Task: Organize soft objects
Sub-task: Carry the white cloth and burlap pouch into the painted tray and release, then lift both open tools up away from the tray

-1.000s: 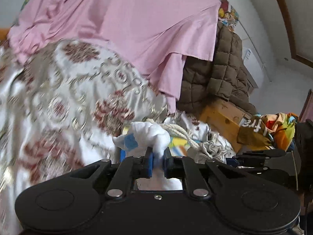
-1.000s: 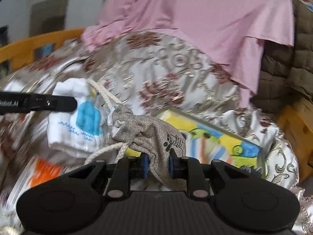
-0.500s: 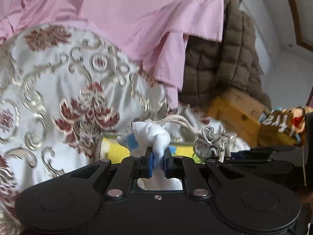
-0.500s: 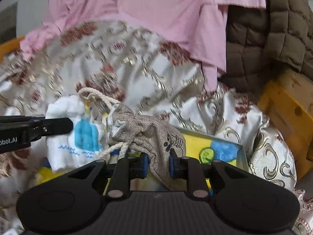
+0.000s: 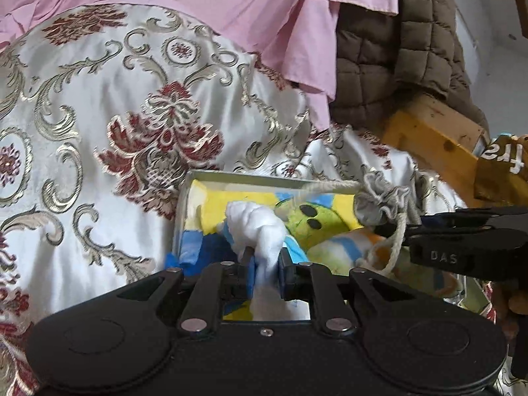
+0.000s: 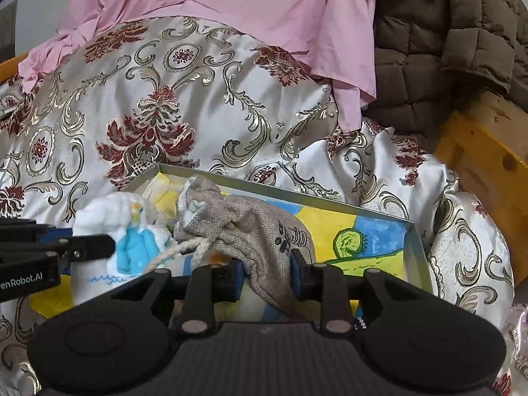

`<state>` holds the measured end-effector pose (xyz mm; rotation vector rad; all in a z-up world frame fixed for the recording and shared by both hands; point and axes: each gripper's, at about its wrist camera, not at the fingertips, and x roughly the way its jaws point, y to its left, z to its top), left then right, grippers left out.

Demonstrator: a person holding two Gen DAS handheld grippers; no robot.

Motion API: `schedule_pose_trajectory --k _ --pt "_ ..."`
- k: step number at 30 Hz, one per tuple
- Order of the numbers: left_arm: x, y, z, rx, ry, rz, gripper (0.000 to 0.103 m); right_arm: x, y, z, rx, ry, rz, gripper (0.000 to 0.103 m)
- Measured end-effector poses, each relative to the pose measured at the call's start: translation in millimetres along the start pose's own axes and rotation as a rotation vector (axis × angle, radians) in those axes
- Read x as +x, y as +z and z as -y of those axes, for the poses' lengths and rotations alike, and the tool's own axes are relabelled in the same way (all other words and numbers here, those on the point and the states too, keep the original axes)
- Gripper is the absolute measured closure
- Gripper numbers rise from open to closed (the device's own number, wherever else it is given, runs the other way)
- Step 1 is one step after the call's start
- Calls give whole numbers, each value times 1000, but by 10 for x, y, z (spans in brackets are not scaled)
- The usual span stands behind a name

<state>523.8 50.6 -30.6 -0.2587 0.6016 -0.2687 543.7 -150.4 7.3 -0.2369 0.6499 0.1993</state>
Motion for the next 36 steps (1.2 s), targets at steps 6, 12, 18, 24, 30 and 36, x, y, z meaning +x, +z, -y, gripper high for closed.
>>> schedule_pose_trajectory --k 6,12,18,24,30,36 --pt "-47 -23 14 10 44 -33 81 -45 -6 13 28 1 6 63" --pt "-144 -87 56 -10 94 -62 71 -125 -64 10 45 1 13 57" --pt "-344 -138 131 -35 117 -52 57 -358 -122 48 59 10 40 36" --pt "-741 -118 292 -39 126 9 45 -785 -140 69 75 24 90 26" --pt "-1256 -77 468 -43 131 97 32 -1447 -167 130 107 43 194 15" --pt "-1861 -101 696 -22 125 192 17 -2075 -288 181 142 66 268 8"
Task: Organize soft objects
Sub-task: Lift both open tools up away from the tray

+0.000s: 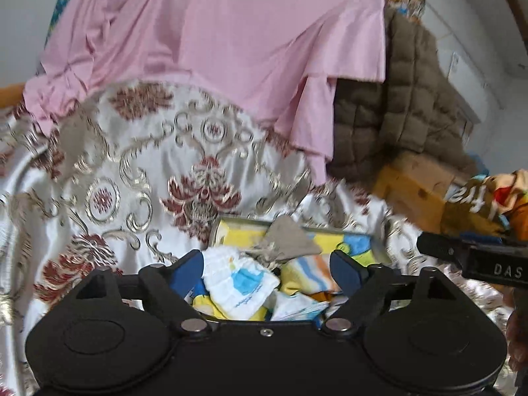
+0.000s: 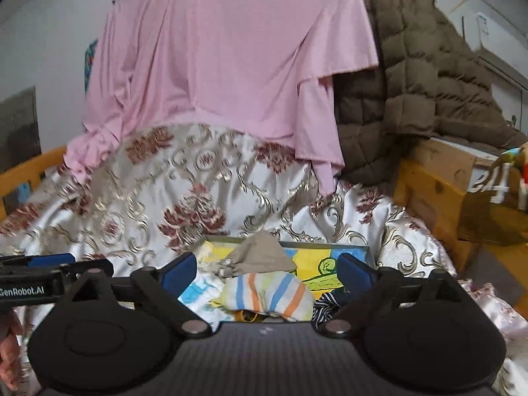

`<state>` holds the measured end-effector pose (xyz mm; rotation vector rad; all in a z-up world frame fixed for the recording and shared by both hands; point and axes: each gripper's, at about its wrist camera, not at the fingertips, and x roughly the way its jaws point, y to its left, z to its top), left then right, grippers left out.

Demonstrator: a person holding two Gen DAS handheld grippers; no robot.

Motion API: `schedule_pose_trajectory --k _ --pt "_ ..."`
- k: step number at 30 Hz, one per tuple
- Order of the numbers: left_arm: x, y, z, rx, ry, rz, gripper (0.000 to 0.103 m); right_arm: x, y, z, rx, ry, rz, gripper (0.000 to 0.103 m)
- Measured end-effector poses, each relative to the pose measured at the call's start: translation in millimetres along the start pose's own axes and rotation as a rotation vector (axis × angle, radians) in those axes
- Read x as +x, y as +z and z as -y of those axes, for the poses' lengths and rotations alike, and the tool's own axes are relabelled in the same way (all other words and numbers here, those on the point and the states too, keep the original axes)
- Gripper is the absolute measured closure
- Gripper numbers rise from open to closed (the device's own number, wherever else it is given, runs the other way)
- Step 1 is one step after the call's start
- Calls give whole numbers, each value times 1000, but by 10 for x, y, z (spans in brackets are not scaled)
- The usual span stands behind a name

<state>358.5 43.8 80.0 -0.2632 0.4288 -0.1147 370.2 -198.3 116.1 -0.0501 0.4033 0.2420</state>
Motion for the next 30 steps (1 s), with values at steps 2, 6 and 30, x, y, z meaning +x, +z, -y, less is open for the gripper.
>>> schedule_pose_trajectory --k 2,6,30 --pt "-205 14 66 9 -2 29 13 -220 -1 -1 2 7 18 8" --pt "-587 -1 197 33 -14 79 9 -627 -15 18 15 12 53 5" --pt "-2164 -722 736 79 -38 200 1 -2419 -745 -19 46 -15 165 0"
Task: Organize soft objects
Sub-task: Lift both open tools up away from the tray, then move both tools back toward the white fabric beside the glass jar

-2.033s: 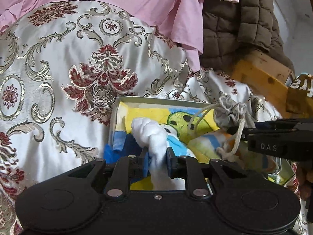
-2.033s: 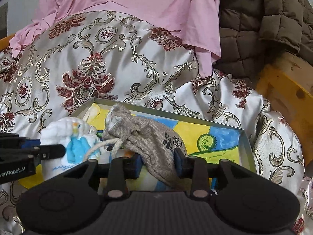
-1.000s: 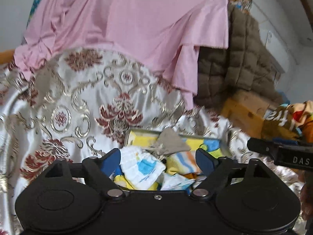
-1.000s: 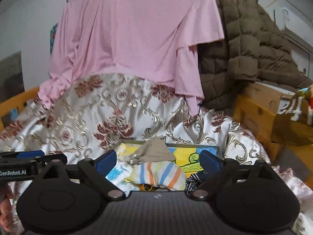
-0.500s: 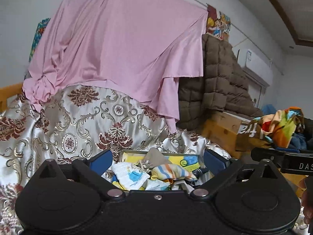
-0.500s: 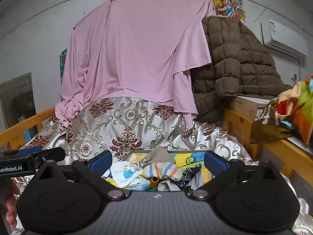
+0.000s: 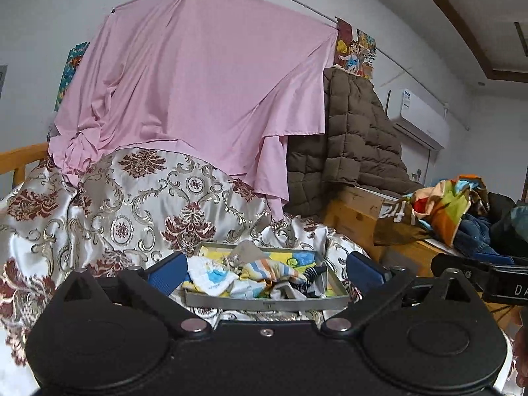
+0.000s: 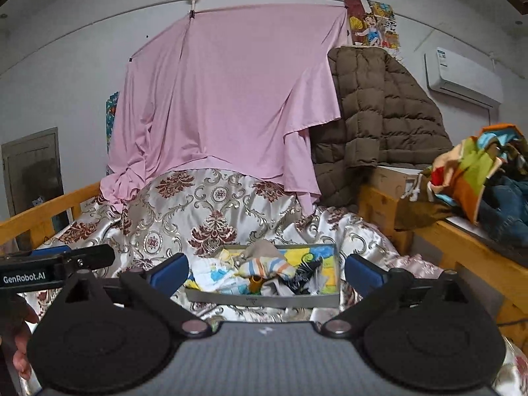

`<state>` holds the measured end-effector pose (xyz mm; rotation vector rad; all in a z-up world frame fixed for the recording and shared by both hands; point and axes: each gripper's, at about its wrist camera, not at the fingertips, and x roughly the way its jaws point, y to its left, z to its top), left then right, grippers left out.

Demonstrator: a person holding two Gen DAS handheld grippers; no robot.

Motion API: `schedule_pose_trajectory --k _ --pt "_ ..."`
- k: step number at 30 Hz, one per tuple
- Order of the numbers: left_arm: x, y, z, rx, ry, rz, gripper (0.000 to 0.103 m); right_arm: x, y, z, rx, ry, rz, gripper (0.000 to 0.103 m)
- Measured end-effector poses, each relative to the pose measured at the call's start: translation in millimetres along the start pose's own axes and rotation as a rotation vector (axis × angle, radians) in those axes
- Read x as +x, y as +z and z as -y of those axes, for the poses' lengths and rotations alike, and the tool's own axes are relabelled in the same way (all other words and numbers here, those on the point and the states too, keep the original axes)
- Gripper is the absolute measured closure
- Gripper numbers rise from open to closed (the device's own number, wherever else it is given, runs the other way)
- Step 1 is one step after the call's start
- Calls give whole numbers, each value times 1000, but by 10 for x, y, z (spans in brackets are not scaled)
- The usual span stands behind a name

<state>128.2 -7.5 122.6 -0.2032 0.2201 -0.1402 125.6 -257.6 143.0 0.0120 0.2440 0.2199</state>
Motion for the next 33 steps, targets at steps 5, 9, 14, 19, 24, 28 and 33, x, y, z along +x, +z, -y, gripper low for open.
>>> schedule_pose_trajectory --k 5,9,14,19,24,28,33 --pt "-189 -183 45 3 9 -10 1 -187 -185 18 21 -17 -12 0" --pt "-315 -320 72 9 12 -14 1 -307 -333 27 39 -27 -22 0" --pt "-438 -455 102 11 13 -21 1 -400 -484 22 39 -37 -30 0" --pt "-517 -578 111 13 22 -31 1 -468 -633 38 45 -50 -44 0" --pt "-552 -711 113 14 36 -47 1 -516 -780 102 83 -62 -65 0" --pt "-558 -811 100 6 47 -61 1 -531 -879 136 121 -67 -81 0" --pt "-544 -919 49 -13 67 -87 1 -519 -993 145 136 -74 -93 0"
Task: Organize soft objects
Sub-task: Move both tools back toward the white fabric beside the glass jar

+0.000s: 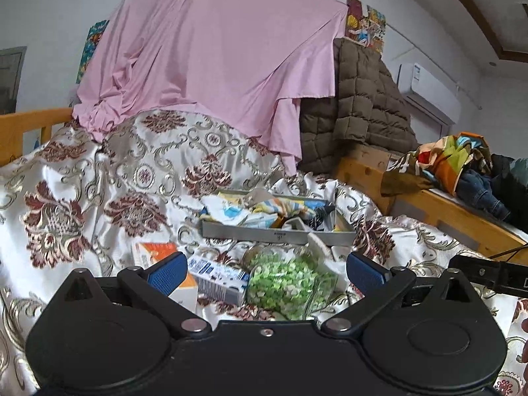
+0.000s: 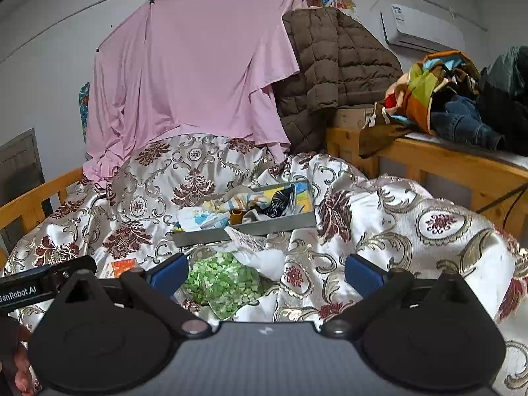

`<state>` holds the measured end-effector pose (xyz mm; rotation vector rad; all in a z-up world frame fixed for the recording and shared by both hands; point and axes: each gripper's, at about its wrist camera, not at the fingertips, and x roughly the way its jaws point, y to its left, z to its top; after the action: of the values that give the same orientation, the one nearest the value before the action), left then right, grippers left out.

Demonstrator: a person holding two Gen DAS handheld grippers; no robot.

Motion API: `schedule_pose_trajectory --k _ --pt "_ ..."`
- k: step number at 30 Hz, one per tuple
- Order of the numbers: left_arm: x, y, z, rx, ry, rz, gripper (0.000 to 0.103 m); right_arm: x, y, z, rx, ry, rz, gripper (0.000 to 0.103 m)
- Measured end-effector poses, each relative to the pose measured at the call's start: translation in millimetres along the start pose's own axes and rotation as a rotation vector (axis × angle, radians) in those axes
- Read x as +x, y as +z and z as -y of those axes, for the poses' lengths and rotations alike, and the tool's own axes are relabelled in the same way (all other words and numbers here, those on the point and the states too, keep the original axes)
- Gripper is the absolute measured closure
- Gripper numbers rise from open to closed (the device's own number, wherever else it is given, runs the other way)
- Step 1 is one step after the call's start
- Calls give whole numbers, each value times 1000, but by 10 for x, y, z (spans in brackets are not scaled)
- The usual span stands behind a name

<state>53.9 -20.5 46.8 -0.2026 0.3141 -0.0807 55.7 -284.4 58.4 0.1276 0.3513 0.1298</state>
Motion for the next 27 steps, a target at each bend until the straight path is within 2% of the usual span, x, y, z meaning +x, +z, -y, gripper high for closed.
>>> schedule_pose_trajectory --k 14,27 --pt "114 -209 -104 -18 55 -60 1 181 -220 21 1 -23 -63 0" --pt "246 -373 -221 -41 119 -155 1 364 -405 -31 -19 2 -140 0"
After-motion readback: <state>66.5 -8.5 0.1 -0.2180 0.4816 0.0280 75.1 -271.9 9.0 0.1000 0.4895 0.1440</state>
